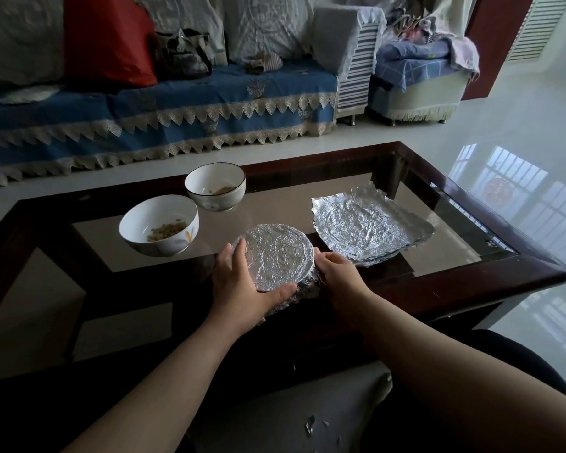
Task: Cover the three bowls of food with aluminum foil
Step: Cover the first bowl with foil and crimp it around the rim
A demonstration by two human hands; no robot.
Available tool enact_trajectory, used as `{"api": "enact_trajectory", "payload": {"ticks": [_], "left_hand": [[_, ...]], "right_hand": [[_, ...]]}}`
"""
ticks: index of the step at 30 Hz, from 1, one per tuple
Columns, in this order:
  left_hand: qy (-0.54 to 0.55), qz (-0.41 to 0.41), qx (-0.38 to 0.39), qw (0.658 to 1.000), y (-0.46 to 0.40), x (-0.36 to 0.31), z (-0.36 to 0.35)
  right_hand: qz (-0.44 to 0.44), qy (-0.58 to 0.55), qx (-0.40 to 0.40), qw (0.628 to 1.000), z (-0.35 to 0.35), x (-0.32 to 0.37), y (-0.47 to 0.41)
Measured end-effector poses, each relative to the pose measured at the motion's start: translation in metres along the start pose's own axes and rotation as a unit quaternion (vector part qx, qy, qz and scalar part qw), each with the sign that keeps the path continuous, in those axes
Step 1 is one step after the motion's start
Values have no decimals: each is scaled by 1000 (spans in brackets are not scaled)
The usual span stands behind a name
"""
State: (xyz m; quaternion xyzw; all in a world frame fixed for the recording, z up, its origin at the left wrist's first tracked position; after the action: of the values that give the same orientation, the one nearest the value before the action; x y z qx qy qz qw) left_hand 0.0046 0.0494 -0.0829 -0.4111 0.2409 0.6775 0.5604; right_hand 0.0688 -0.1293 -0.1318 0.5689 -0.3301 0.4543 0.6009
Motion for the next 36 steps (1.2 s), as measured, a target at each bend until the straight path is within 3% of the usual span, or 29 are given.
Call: {"api": "enact_trajectory", "payload": {"ticks": [3,6,12,22,36], "left_hand": [[-3,-3,-15,1000,1,-3,0],[-4,4,-19,1000,0,-2,0],[-4,0,-24,1000,1,-1,0],[2,0,-40,999,3,-3,-3],[-8,16,-50,999,5,-9,1]], "right_hand": [[53,80,-7,995,0,8,0],[11,60,43,997,-2,1,-6],[30,-161,180,970,-13,2,12],[41,-231,57,971,-8,-10,13],[16,-262,104,959,-12,-1,12]]}}
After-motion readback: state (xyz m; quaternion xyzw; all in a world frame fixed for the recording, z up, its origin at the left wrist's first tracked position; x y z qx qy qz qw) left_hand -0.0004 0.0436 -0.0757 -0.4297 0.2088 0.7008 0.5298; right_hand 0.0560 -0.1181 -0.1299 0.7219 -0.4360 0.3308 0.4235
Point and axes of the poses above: each hand's wrist, its own y-axis away from the middle knuckle, its own z-axis out of the back of the hand, x = y × z, the point moved 8 cm from there along -y, towards the middle knuckle, and after that the axes turned 12 degrees about y, right-handed, at the moved point
